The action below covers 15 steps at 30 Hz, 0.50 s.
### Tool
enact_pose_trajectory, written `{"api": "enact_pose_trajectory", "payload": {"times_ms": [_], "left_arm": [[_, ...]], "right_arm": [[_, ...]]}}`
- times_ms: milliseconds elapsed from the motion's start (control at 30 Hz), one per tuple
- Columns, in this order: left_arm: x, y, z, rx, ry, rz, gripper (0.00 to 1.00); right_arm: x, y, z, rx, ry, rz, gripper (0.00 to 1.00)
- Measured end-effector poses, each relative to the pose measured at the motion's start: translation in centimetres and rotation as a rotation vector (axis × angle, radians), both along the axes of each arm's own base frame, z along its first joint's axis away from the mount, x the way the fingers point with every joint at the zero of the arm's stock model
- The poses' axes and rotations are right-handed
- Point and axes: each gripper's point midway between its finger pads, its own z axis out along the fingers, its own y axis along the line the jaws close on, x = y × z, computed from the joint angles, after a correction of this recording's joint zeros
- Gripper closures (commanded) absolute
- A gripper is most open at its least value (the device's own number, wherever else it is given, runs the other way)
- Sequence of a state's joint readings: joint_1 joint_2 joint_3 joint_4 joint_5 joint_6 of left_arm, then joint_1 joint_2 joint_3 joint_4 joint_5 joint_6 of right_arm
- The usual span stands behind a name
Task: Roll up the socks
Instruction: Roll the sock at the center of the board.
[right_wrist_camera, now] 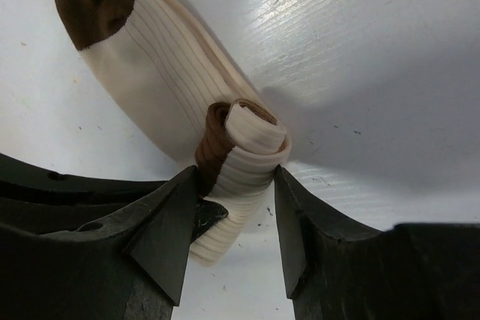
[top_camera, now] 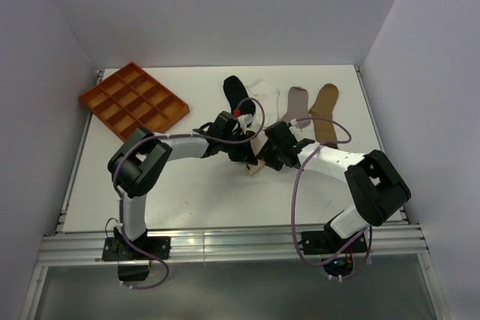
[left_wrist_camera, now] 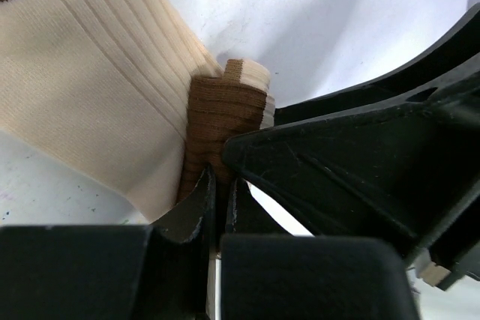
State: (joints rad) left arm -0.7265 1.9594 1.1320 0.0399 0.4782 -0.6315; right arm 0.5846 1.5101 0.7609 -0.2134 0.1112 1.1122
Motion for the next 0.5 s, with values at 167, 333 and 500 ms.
{"api": "enact_pose_trajectory", "payload": {"times_ms": [167, 333, 500], "left_arm": [[0.1, 0.0, -0.1, -0.018, 0.053, 0.014, 1.00], [0.0, 0.1, -0.3, -0.048, 0.093, 0.040, 1.00], [-0.8, 1.4, -0.5, -0.123, 0.133, 0.110, 1.00]], "right_arm": [[0.1, 0.1, -0.3, 0.012, 0.000, -0.010, 0.48], [0.2, 0.1, -0.1, 0.013, -0.010, -0.012, 0.46], [0.3, 0.2, 1.2, 0.031, -0.053, 0.002, 0.46]]}}
